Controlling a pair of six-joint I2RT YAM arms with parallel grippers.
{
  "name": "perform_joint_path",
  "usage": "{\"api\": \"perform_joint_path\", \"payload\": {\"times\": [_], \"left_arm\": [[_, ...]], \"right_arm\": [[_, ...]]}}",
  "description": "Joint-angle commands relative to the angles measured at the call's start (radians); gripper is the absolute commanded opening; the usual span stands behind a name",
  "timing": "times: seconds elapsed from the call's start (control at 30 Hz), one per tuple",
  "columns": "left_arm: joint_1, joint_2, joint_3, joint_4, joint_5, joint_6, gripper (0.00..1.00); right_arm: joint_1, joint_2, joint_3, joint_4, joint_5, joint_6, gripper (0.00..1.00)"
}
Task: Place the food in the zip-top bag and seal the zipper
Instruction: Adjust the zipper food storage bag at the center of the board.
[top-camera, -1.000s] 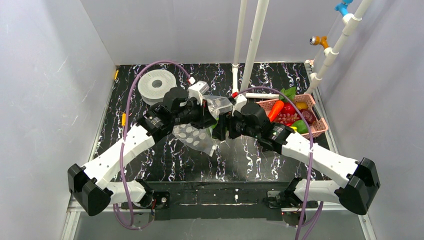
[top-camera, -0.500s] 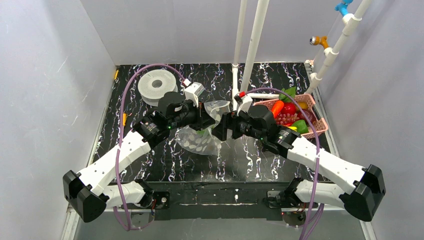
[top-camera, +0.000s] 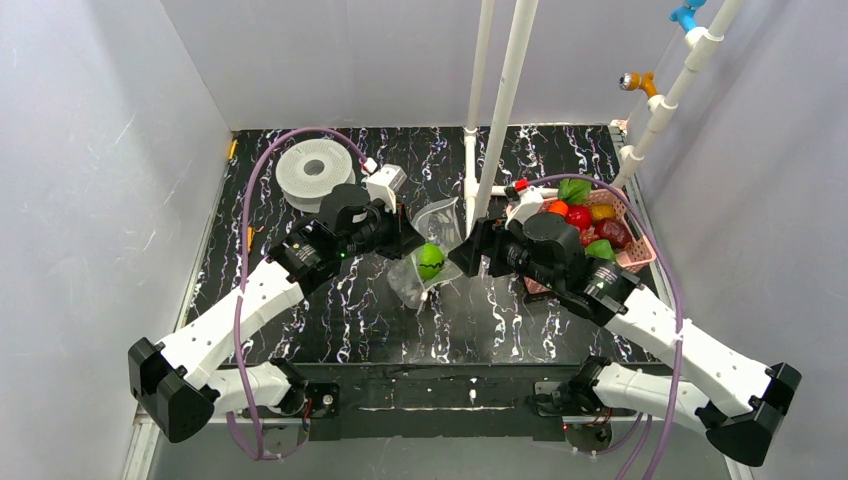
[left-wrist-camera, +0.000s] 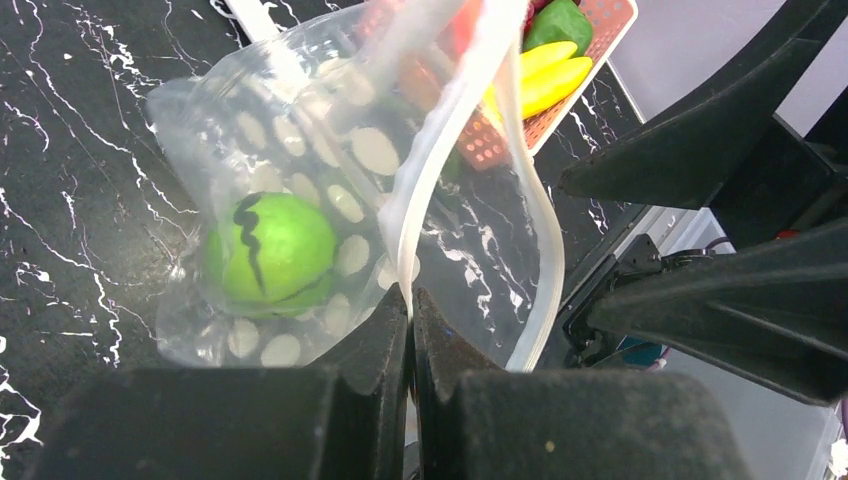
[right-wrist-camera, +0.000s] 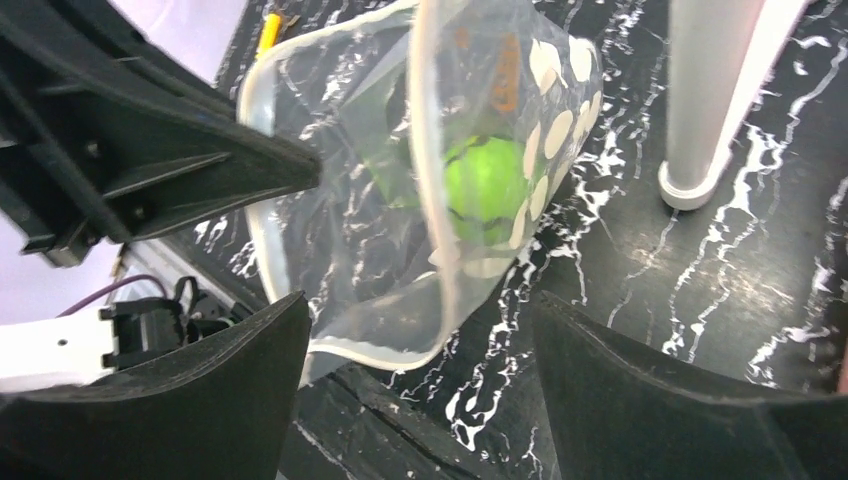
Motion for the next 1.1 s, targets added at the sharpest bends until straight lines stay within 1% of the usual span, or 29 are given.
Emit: {"api": "perform_joint_path", "payload": {"times": [0.0,0.03,0.1,0.2,0.23,0.33,0.37,0.43,0.5,0.57,0.6,0.63,0.7,0.73,0.8,0.9,0.93,1.0,1.07], "left_arm": [[-0.005,-0.007,0.012,0.007,0.006,0.006,0.00],[-0.005,-0.007,0.009,0.011,0.007,0.007,0.00],[-0.005,-0.008,0.007,0.014,0.007,0.007,0.00],[-0.005,-0.012,0.007,0.017,0.011,0.009,0.00],[-0.005,-0.015,0.007,0.019,0.014,0.011,0.00],[-0.006,-0.050,0.005,0.017,-0.015,0.024,0.00],[-0.007,-0.079,-0.006,0.023,-0.043,0.031,0.00],[-0.015,-0.156,-0.045,0.057,-0.128,0.049,0.00],[-0.019,-0.237,-0.093,0.087,-0.259,0.041,0.00],[-0.019,-0.278,-0.120,0.092,-0.378,0.028,0.00],[-0.019,-0.275,-0.116,0.078,-0.422,0.027,0.00],[-0.019,-0.258,-0.098,0.045,-0.460,0.026,0.00],[-0.019,-0.203,-0.044,-0.042,-0.514,0.010,0.00],[-0.019,-0.171,-0.020,-0.074,-0.519,0.005,0.00],[-0.020,-0.115,0.010,-0.111,-0.491,-0.009,0.00],[-0.017,-0.015,0.052,-0.174,-0.465,-0.054,0.00],[-0.019,0.016,0.071,-0.198,-0.458,-0.065,0.00],[-0.017,0.073,0.114,-0.263,-0.455,-0.078,0.00],[-0.016,0.102,0.133,-0.288,-0.454,-0.085,0.00]], "right_arm": [[0.002,0.046,0.061,-0.057,0.082,-0.003,0.83],[0.004,0.068,0.076,-0.070,0.086,-0.012,0.81],[0.010,0.101,0.110,-0.105,0.127,-0.029,0.81],[0.010,0.142,0.125,-0.062,0.119,-0.057,0.80],[0.011,0.163,0.143,-0.059,0.113,-0.064,0.77],[0.038,0.247,0.225,-0.059,0.103,-0.090,0.54],[0.054,0.265,0.245,-0.048,0.107,-0.103,0.48],[0.077,0.288,0.270,-0.025,0.107,-0.126,0.42],[0.078,0.298,0.273,0.010,0.093,-0.104,0.36],[0.068,0.304,0.259,0.058,0.055,-0.079,0.31],[0.056,0.316,0.257,0.070,0.024,-0.063,0.29],[0.038,0.337,0.262,0.070,-0.012,-0.040,0.25],[-0.017,0.393,0.273,0.052,-0.107,0.034,0.10],[-0.048,0.415,0.270,0.061,-0.187,0.072,0.06],[-0.097,0.453,0.261,0.088,-0.297,0.105,0.06],[-0.102,0.480,0.284,0.060,-0.330,0.093,0.22],[-0.102,0.478,0.290,0.048,-0.330,0.086,0.29],[-0.102,0.463,0.298,0.014,-0.318,0.065,0.44],[-0.102,0.434,0.307,-0.031,-0.301,0.037,0.54]]}}
